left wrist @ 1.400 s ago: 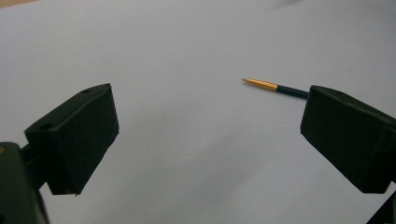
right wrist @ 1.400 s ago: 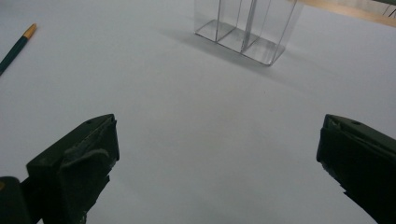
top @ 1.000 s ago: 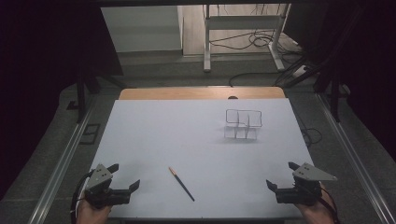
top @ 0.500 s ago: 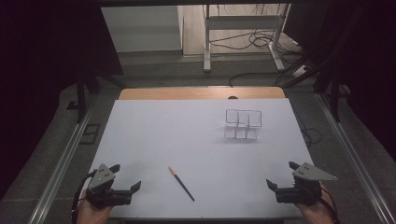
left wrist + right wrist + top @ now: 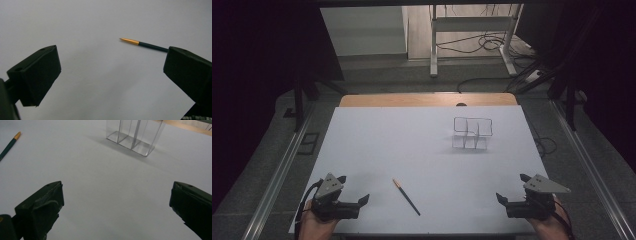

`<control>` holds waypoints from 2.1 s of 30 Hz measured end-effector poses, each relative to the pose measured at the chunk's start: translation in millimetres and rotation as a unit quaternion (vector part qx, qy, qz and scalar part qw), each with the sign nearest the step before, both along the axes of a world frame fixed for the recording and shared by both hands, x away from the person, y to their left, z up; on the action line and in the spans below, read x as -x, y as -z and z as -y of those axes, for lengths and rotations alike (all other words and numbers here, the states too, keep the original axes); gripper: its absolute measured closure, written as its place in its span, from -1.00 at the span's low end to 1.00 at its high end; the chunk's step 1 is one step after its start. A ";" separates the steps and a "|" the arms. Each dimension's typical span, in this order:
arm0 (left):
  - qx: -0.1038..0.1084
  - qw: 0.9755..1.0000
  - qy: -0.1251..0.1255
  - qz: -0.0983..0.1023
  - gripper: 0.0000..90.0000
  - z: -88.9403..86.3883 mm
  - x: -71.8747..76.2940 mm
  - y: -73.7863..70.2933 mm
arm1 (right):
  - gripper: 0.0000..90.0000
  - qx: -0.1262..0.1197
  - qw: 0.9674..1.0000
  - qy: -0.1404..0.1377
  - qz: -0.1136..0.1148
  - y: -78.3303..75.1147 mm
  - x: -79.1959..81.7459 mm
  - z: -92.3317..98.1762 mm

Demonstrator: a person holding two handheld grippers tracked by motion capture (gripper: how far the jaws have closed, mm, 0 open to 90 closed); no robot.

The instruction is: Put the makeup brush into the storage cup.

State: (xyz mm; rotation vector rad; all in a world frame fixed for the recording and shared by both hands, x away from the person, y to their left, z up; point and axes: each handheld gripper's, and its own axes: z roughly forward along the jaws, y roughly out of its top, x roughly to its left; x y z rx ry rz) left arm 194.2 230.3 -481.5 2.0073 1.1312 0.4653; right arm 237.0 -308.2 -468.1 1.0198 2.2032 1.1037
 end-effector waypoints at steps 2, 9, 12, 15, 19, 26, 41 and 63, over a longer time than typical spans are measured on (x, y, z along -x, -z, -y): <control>-0.007 1.000 0.001 -0.002 -0.98 3.6 -0.7 -0.3 | -1.00 0.001 1.000 0.000 -0.002 0.4 -0.3 -0.3; -0.009 1.000 0.013 -0.010 -0.99 15.5 -4.8 -2.4 | -1.00 -0.007 1.000 0.003 -0.009 0.6 -0.7 0.1; -0.013 1.000 0.014 -0.015 -0.98 19.2 -6.6 -2.8 | -1.00 -0.008 1.000 0.004 -0.010 0.4 -0.7 0.2; -0.016 1.000 0.015 -0.018 -0.98 21.4 -7.8 -2.6 | -1.00 -0.006 1.000 0.003 -0.011 0.4 -0.8 0.1; -0.011 1.000 0.017 -0.024 -0.97 26.0 -11.4 -3.3 | -1.00 -0.002 1.000 0.002 -0.012 0.8 -0.9 -1.0; -0.019 0.999 0.029 -0.031 -0.93 34.3 -16.5 -4.1 | -1.00 0.002 1.000 0.003 -0.016 1.1 -1.2 -1.7; -0.021 0.998 0.036 -0.052 -0.83 47.7 -26.7 -2.1 | -1.00 0.006 1.000 0.003 -0.016 1.3 -1.7 -2.5; -0.019 0.995 0.058 -0.081 -0.63 77.5 -43.1 1.3 | -1.00 0.005 1.000 -0.003 -0.010 1.8 -1.7 -4.3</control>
